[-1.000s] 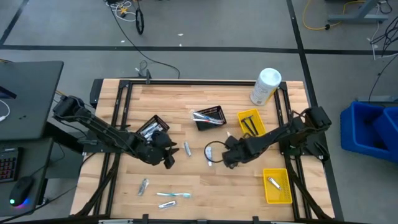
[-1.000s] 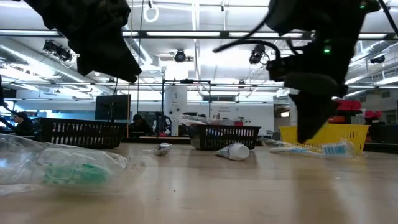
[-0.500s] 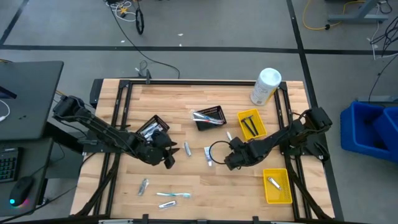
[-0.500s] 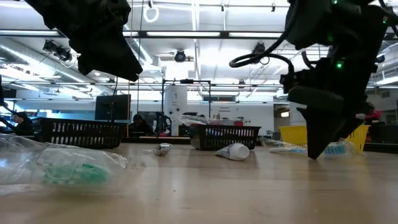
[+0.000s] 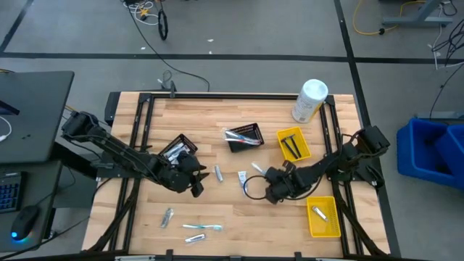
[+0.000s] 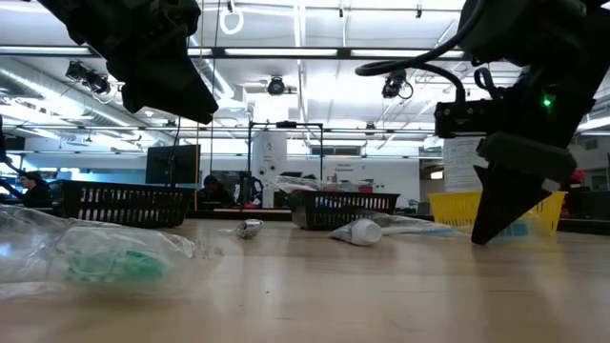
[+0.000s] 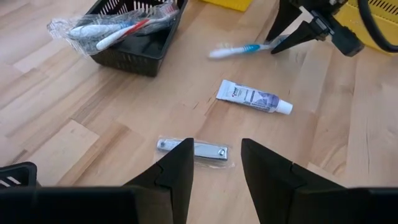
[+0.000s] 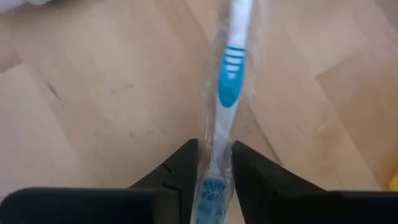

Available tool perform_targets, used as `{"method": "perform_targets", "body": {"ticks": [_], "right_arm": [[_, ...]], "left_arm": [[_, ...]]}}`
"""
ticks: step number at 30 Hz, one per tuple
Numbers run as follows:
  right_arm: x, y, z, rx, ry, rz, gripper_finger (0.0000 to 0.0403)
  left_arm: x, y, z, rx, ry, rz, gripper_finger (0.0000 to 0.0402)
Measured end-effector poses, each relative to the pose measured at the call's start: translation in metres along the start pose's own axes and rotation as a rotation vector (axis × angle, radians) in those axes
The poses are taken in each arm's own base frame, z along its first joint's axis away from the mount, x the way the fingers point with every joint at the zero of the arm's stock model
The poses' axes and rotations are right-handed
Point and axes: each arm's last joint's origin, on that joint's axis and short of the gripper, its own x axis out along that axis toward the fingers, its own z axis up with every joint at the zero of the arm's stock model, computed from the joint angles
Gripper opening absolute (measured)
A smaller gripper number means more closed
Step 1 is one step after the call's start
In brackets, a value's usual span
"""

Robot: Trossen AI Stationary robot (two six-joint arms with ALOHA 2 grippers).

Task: Pick & Place Travel size toiletries
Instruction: Put the blue toothbrush into the right black basket

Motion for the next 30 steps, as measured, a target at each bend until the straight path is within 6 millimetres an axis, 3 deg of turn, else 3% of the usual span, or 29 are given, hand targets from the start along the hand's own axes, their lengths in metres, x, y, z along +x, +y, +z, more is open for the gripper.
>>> {"method": "perform_targets", "body": {"ticks": [8,19,30], "right_arm": [[-0.001,0.003,-0.001,0.026,-0.010,0.016,0.0076],[-0.003,0.008,0.002,0.024,-0.056,0.067,0.0071],[-0.032,0.000,0.016,0.019,-0.239,0.065,0.0070]], "left_arm": [[0.000,0.000,0.000,0.003,0.000,0.000,0.0142],[0.000,0.000,0.000,0.051,-0.001,0.000,0.0142],[0.000,0.000,0.000,0.050,-0.008,0.004,0.0142]]}}
